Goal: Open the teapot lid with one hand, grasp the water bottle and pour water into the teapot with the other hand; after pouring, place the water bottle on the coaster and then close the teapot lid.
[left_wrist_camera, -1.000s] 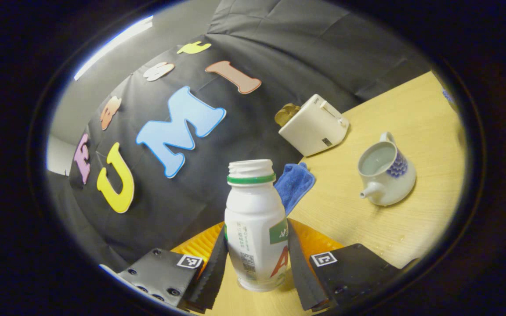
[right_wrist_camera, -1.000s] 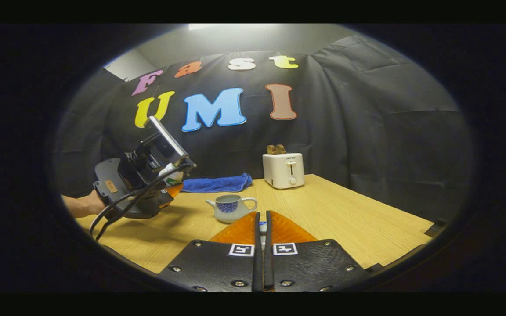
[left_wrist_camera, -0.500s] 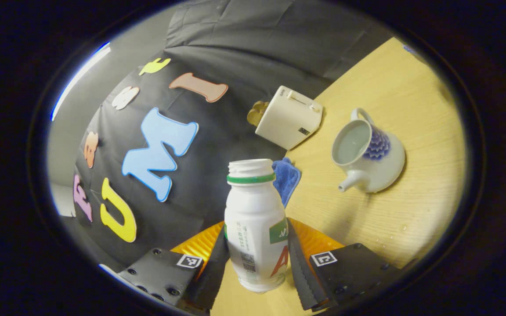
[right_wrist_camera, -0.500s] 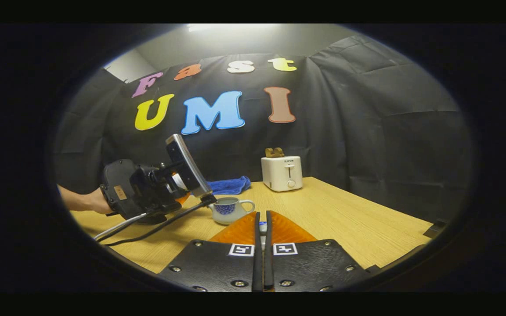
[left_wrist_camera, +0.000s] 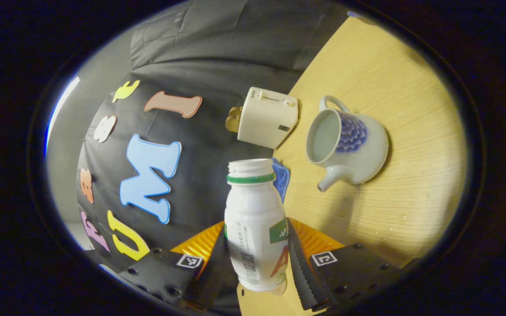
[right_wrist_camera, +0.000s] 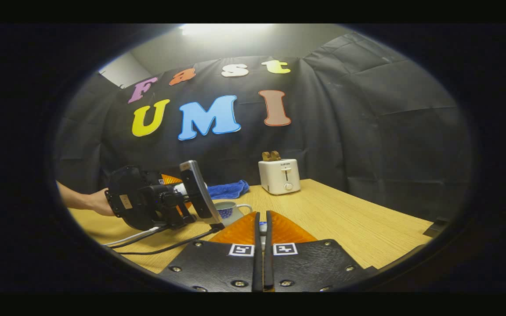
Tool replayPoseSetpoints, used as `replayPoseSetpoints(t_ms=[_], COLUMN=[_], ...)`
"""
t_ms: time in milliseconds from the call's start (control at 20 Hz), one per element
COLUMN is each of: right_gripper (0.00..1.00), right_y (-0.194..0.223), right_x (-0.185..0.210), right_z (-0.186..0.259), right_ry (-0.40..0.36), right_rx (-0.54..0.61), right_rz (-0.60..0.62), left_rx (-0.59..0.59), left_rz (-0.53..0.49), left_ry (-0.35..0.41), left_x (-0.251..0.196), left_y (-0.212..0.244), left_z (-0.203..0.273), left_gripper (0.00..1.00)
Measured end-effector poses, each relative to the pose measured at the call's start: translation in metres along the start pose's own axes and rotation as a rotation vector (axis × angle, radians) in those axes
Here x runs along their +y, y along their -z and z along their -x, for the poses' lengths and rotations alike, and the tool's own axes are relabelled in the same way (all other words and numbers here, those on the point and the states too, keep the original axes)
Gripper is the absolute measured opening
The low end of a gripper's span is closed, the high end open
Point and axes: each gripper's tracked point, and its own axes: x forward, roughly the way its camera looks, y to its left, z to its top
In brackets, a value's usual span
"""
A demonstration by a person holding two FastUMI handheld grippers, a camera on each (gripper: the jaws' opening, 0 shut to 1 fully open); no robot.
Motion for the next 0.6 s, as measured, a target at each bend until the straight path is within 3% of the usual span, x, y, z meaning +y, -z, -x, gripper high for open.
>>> replayPoseSetpoints(t_ms=[50, 150, 200, 600], right_gripper=[0.01, 0.01, 0.01, 0.01], right_y=[-0.001, 0.000, 0.002, 0.001], right_x=[-0.001, -0.002, -0.002, -0.002], right_z=[0.000, -0.001, -0.001, -0.001], right_ry=[0.002, 0.002, 0.000, -0.002], right_rx=[0.000, 0.005, 0.009, 0.011], right_rz=[-0.002, -0.012, -0.018, -0.020], left_rx=[-0.009, 0.000, 0.003, -0.002], left_rz=[-0.012, -0.051, -0.073, -0.225], left_ry=[0.008, 0.021, 0.022, 0.045], left_x=[-0.002, -0.001, -0.001, -0.001], left_y=[-0.003, -0.005, -0.007, -0.016], left_z=[0.001, -0.002, -0.005, -0.001], left_gripper=[0.68, 0.81, 0.75, 0.75])
